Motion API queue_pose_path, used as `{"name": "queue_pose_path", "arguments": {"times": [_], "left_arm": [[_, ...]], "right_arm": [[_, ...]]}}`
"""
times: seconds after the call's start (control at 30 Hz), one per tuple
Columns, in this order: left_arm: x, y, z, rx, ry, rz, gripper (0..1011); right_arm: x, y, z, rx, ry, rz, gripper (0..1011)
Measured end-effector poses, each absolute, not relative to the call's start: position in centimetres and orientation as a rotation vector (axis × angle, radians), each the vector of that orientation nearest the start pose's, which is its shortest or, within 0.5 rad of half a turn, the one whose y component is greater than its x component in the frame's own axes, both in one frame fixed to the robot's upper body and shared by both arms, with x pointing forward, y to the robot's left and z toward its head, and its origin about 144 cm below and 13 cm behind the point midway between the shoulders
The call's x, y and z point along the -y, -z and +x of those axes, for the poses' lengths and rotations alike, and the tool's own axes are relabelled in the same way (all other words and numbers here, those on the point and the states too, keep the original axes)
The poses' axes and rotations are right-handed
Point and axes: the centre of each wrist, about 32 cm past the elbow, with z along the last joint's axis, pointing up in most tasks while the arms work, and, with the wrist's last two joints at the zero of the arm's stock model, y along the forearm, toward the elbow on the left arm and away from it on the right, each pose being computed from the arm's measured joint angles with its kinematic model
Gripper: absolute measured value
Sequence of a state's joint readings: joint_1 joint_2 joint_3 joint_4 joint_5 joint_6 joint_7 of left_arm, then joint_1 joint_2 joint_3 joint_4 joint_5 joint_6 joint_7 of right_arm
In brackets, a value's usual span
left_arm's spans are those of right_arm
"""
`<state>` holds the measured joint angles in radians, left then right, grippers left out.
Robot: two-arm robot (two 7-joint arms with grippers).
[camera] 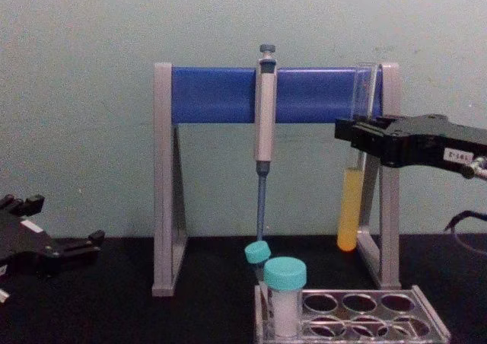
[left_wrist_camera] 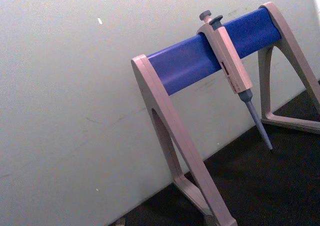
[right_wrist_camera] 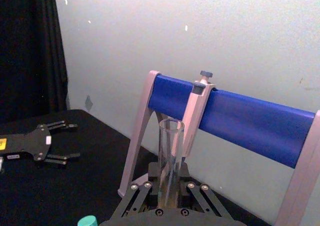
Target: Pick up the test tube from the test tube rack, shake it, then place it back into the test tube rack.
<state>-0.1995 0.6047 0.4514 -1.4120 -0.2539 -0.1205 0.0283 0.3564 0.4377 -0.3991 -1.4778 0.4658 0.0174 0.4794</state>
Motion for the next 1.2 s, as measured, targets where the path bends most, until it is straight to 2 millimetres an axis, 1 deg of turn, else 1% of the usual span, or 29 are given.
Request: {"name": "queue_pose_path", "arguments": {"times": [1.2], "left_arm": [[-30.97, -113.98, 48.86, 0.285, -1.248, 0.304, 1010]], "right_arm": [[25.21, -121.72, 53.27, 0.088, 0.764, -0.001, 232]]}}
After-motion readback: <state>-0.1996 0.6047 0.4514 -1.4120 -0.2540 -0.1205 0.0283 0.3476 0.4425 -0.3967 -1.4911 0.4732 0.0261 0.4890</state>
